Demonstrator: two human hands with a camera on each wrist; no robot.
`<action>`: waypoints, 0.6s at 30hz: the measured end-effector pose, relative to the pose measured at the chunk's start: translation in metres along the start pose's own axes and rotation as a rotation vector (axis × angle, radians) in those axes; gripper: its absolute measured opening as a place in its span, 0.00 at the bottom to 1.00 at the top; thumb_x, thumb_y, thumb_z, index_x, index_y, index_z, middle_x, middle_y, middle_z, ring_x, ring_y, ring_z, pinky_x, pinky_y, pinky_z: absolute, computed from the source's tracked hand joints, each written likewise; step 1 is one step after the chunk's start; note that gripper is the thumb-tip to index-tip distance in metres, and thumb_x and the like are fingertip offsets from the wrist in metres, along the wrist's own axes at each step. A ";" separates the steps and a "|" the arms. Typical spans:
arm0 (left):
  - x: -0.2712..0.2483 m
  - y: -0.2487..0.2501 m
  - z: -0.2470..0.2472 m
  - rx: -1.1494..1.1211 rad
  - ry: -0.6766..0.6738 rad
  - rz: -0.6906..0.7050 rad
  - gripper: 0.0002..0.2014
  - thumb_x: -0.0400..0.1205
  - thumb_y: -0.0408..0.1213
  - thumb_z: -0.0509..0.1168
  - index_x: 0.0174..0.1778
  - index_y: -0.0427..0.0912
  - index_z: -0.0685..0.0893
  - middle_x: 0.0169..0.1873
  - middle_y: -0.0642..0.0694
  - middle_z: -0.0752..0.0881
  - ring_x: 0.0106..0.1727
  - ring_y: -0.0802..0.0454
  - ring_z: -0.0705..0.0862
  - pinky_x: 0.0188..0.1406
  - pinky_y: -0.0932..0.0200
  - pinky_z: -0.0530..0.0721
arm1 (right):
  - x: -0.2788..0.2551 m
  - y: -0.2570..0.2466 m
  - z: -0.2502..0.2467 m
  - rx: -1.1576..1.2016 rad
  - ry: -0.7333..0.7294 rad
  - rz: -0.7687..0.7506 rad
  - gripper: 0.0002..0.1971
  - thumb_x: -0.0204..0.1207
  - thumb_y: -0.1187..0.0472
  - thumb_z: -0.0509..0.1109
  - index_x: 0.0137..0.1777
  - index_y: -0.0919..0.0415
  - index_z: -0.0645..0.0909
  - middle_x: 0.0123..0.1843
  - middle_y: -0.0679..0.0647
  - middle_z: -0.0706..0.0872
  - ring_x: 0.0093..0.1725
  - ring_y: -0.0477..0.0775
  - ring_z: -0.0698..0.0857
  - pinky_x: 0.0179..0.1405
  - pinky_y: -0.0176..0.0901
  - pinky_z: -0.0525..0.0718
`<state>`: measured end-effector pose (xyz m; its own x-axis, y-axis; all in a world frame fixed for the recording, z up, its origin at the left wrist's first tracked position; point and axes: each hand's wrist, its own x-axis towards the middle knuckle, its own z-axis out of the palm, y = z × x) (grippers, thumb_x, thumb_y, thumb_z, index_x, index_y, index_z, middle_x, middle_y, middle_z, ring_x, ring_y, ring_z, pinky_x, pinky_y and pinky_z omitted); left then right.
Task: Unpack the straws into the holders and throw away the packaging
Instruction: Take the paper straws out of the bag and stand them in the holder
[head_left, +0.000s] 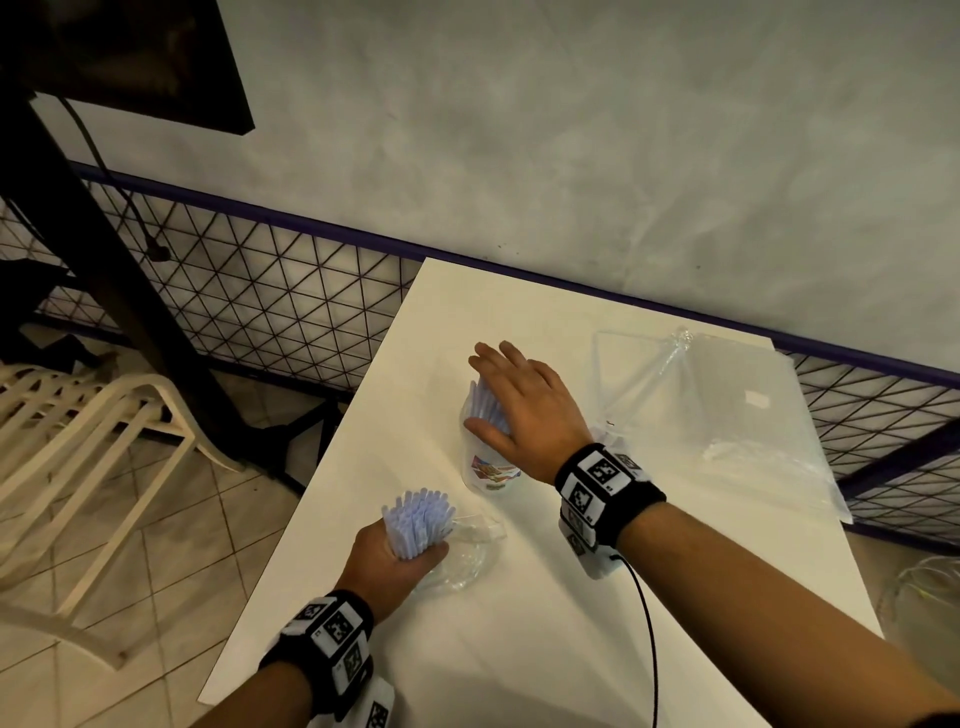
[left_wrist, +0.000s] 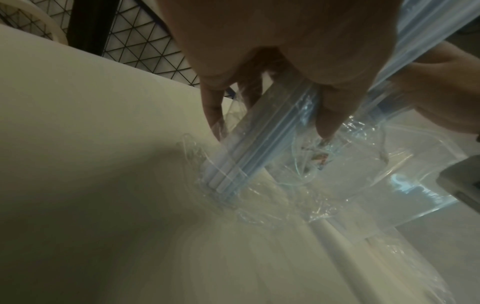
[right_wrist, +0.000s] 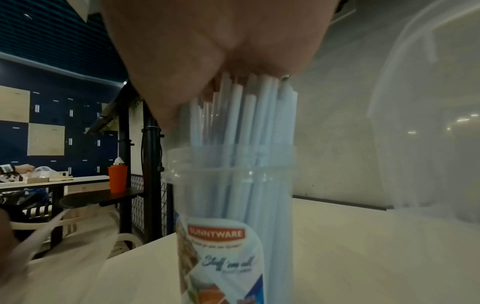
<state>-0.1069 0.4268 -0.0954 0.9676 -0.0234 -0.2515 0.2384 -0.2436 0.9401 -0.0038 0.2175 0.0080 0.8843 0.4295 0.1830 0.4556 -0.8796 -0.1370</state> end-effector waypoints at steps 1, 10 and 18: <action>0.000 0.000 0.000 0.007 -0.003 0.000 0.13 0.69 0.33 0.80 0.42 0.55 0.87 0.37 0.55 0.91 0.42 0.65 0.89 0.40 0.73 0.81 | 0.003 0.000 0.000 -0.010 0.013 0.008 0.35 0.83 0.39 0.61 0.85 0.53 0.60 0.88 0.50 0.59 0.88 0.55 0.55 0.83 0.54 0.56; -0.001 0.000 0.000 0.019 0.001 0.012 0.16 0.68 0.31 0.81 0.43 0.55 0.86 0.40 0.54 0.90 0.43 0.70 0.87 0.44 0.72 0.81 | 0.032 0.001 0.001 0.018 -0.088 0.164 0.31 0.82 0.34 0.58 0.82 0.44 0.64 0.86 0.46 0.64 0.85 0.58 0.63 0.78 0.61 0.65; -0.001 0.001 0.000 0.035 -0.006 0.012 0.16 0.68 0.33 0.80 0.43 0.57 0.86 0.40 0.55 0.90 0.44 0.69 0.88 0.42 0.75 0.81 | 0.033 0.000 0.004 0.034 -0.006 0.190 0.18 0.86 0.52 0.60 0.71 0.57 0.80 0.69 0.53 0.84 0.64 0.61 0.82 0.61 0.54 0.78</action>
<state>-0.1077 0.4262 -0.0941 0.9699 -0.0320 -0.2415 0.2236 -0.2773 0.9344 0.0261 0.2322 0.0105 0.9553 0.2578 0.1447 0.2835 -0.9376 -0.2015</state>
